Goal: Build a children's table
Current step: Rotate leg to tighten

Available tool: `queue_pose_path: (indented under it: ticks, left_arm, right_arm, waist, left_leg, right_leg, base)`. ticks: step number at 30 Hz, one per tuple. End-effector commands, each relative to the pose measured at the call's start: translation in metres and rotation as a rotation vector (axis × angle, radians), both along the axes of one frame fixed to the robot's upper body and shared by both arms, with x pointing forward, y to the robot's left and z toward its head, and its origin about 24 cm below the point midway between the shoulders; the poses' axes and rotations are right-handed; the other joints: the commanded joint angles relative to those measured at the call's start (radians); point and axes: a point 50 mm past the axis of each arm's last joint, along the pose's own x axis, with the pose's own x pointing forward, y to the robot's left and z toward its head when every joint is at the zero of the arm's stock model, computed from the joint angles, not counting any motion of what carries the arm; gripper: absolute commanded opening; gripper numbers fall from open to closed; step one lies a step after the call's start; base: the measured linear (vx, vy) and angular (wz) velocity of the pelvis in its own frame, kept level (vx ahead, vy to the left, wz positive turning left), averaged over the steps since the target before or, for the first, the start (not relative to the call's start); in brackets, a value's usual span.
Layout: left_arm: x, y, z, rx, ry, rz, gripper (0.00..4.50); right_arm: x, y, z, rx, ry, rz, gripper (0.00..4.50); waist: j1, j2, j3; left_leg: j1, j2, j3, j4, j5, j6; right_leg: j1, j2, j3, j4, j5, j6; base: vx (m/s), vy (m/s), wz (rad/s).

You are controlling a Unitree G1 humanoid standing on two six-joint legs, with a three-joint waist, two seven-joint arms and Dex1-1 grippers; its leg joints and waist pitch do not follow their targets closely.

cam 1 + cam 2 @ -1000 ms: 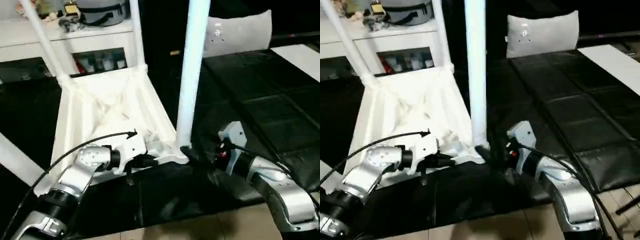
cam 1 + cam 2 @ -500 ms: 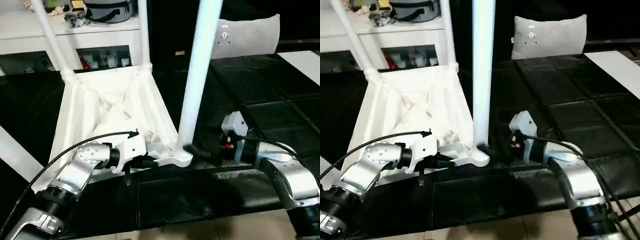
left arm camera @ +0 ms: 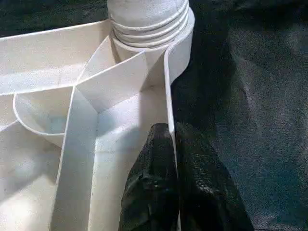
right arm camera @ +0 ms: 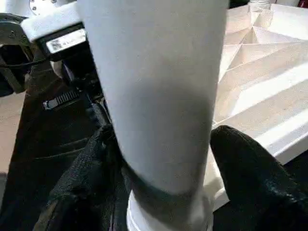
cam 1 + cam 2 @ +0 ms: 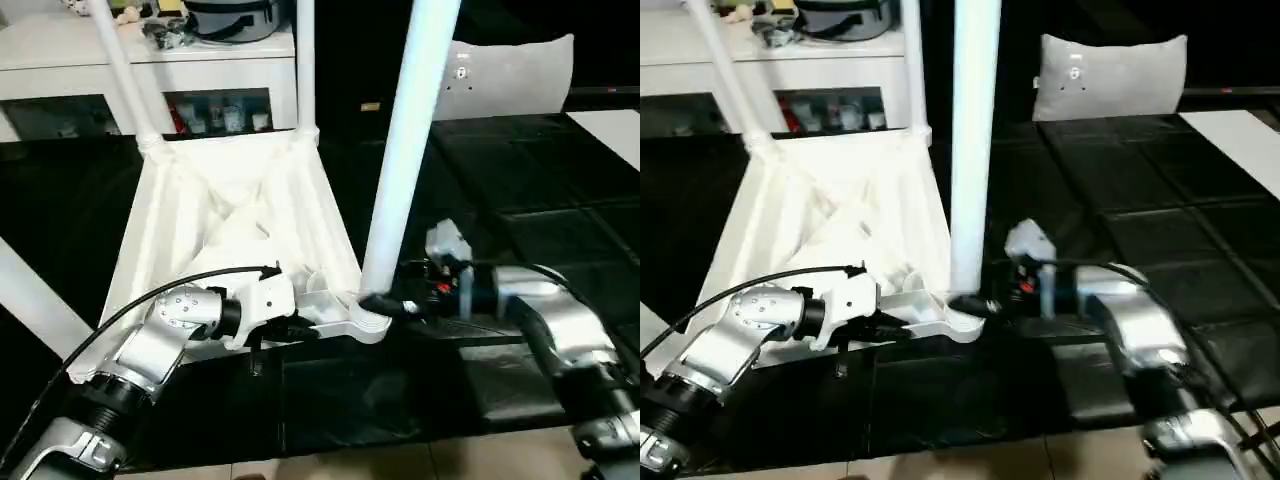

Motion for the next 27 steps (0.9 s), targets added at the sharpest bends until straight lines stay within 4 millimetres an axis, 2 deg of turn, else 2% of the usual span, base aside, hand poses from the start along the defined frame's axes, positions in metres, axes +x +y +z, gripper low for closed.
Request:
queue_pose_path:
  ticks: [1,2,3,5,7,8,14,15,17,18,19,20,21,22,23,24,25,26,27]
  left_arm:
    - [0.0,-0.006,0.0,0.016,0.0,-0.036,0.0]
    - [0.001,-0.007,0.0,0.017,0.001,-0.036,0.0]
    - [0.002,-0.008,0.0,0.015,0.004,-0.035,0.0]
    - [0.002,-0.008,0.0,0.013,0.005,-0.035,0.0]
    - [0.003,-0.008,-0.001,0.013,0.008,-0.032,0.0]
    - [0.003,-0.008,-0.001,0.013,0.008,-0.032,0.0]
    - [0.005,-0.01,0.0,-0.024,0.017,0.0,0.0]
    - [0.006,-0.013,0.001,-0.036,0.016,0.007,0.0]
    - [0.007,-0.015,0.001,-0.048,0.015,0.022,0.0]
    - [0.012,-0.026,0.003,-0.076,0.007,0.083,0.0]
    - [0.014,-0.03,0.004,-0.084,0.005,0.112,0.0]
    - [0.016,-0.033,0.004,-0.09,0.004,0.131,0.0]
    - [0.018,-0.041,0.006,-0.107,0.003,0.176,0.0]
    - [0.021,-0.046,0.007,-0.115,-0.002,0.206,0.0]
    - [0.021,-0.046,0.007,-0.116,-0.002,0.208,0.0]
    - [0.026,-0.057,0.009,-0.136,-0.006,0.276,0.0]
    - [0.027,-0.06,0.01,-0.141,-0.008,0.29,0.0]
    - [0.031,-0.069,0.012,-0.163,-0.012,0.342,0.0]
    - [0.033,-0.075,0.013,-0.181,-0.01,0.37,0.0]
  right_arm:
    - [0.001,0.001,0.003,-0.021,-0.02,0.021,2.64]
    - [0.001,0.001,0.002,-0.028,-0.019,0.026,2.64]
    - [0.001,0.001,0.0,-0.033,-0.019,0.029,2.44]
    - [0.001,0.0,0.0,-0.036,-0.02,0.031,2.44]
    - [-0.001,-0.001,-0.003,-0.042,-0.009,0.048,2.19]
    - [-0.002,-0.001,-0.004,-0.046,-0.006,0.054,2.12]
    - [-0.011,0.002,-0.008,0.007,0.036,0.054,1.92]
    - [-0.013,0.005,-0.009,0.014,0.037,0.039,1.91]
    - [-0.013,0.008,-0.011,0.014,0.045,0.008,1.91]
    - [-0.012,0.019,-0.018,-0.015,0.064,-0.121,1.91]
    - [-0.011,0.023,-0.021,-0.025,0.074,-0.174,1.91]
    - [-0.01,0.026,-0.022,-0.032,0.083,-0.217,1.91]
    - [-0.005,0.033,-0.024,-0.035,0.115,-0.342,1.91]
    - [-0.002,0.037,-0.025,-0.039,0.131,-0.421,1.91]
    - [-0.002,0.037,-0.026,-0.04,0.132,-0.428,1.91]
    - [0.004,0.044,-0.029,-0.053,0.166,-0.573,1.91]
    - [0.005,0.046,-0.03,-0.051,0.177,-0.596,1.91]
    - [0.008,0.053,-0.03,-0.029,0.199,-0.647,1.91]
    - [0.01,0.057,-0.03,-0.028,0.184,-0.663,1.91]
  waist:
    - [-0.004,0.002,-0.071]
    - [-0.004,0.001,-0.069]
    - [-0.004,0.0,-0.068]
    - [-0.003,0.001,-0.067]
    - [-0.004,0.004,-0.068]
    - [-0.005,0.001,-0.067]
    - [0.0,0.0,-0.072]
    - [0.0,-0.007,-0.071]
    - [0.004,-0.004,-0.071]
    - [-0.001,-0.005,-0.066]
    - [-0.001,-0.006,-0.063]
    - [-0.009,-0.004,-0.056]
    - [-0.018,-0.003,-0.052]
    - [-0.024,-0.002,-0.05]
    - [-0.032,-0.004,-0.047]
    - [-0.054,-0.001,-0.042]
    - [-0.064,0.007,-0.041]
    - [-0.085,0.013,-0.04]
    - [-0.109,0.027,-0.038]
  left_leg:
    - [0.003,0.037,-0.007,-0.073,-0.233,0.038]
    - [0.004,0.036,-0.006,-0.074,-0.248,0.035]
    - [0.006,0.034,-0.005,-0.073,-0.256,0.034]
    - [0.009,0.035,-0.005,-0.073,-0.269,0.03]
    - [0.009,0.035,-0.006,-0.074,-0.274,0.029]
    - [0.009,0.035,-0.006,-0.074,-0.281,0.031]
    - [0.007,0.037,-0.006,-0.073,-0.243,0.04]
    - [0.006,0.038,-0.003,-0.073,-0.239,0.044]
    - [0.006,0.037,-0.005,-0.074,-0.231,0.042]
    - [0.006,0.037,-0.004,-0.077,-0.236,0.036]
    - [0.009,0.034,-0.003,-0.077,-0.253,0.03]
    - [0.012,0.028,-0.005,-0.077,-0.296,0.015]
    - [0.017,0.022,-0.007,-0.075,-0.332,0.002]
    - [0.02,0.019,-0.008,-0.074,-0.344,-0.003]
    - [0.022,0.016,-0.008,-0.073,-0.356,-0.009]
    - [0.027,0.007,-0.013,-0.066,-0.407,-0.016]
    - [0.035,0.005,-0.016,-0.061,-0.433,-0.019]
    - [0.044,0.008,-0.022,-0.057,-0.486,-0.011]
    - [0.034,0.037,-0.036,-0.075,-0.573,-0.003]
  right_leg:
    - [0.05,-0.064,0.062,-0.049,-0.283,-0.182]
    - [0.05,-0.065,0.061,-0.053,-0.31,-0.176]
    - [0.048,-0.064,0.061,-0.057,-0.338,-0.168]
    - [0.046,-0.065,0.061,-0.062,-0.367,-0.158]
    - [0.046,-0.064,0.06,-0.061,-0.369,-0.156]
    - [0.046,-0.063,0.06,-0.063,-0.375,-0.154]
    - [0.048,-0.062,0.064,-0.053,-0.312,-0.171]
    - [0.047,-0.061,0.065,-0.055,-0.307,-0.174]
    - [0.048,-0.064,0.065,-0.054,-0.328,-0.168]
    - [0.044,-0.062,0.066,-0.058,-0.357,-0.158]
    - [0.041,-0.061,0.064,-0.063,-0.392,-0.147]
    - [0.04,-0.063,0.058,-0.074,-0.496,-0.116]
    - [0.036,-0.062,0.053,-0.087,-0.576,-0.079]
    - [0.033,-0.061,0.05,-0.093,-0.603,-0.064]
    - [0.03,-0.058,0.047,-0.099,-0.624,-0.05]
    - [0.027,-0.054,0.022,-0.122,-0.71,0.006]
    - [0.024,-0.052,0.007,-0.133,-0.727,0.022]
    - [0.03,-0.046,-0.023,-0.153,-0.725,0.051]
    - [0.057,-0.042,-0.043,-0.14,-0.655,0.058]
  base:
    - [0.0,0.0,0.0]
    - [0.0,0.0,0.0]
    - [0.0,0.0,0.0]
    - [0.0,0.0,0.0]
    - [0.0,0.0,0.0]
    - [0.0,0.0,0.0]
    - [0.0,0.0,0.0]
    - [0.0,0.0,0.0]
    - [0.0,0.0,0.0]
    - [0.0,0.0,0.0]
    - [0.0,0.0,0.0]
    - [0.0,0.0,0.0]
    - [-0.052,-0.002,-0.04]
    - [0.0,0.0,0.0]
    - [0.0,0.0,0.0]
    - [0.0,0.0,0.0]
    - [0.0,0.0,0.0]
    - [0.0,0.0,0.0]
    - [0.0,0.0,0.0]
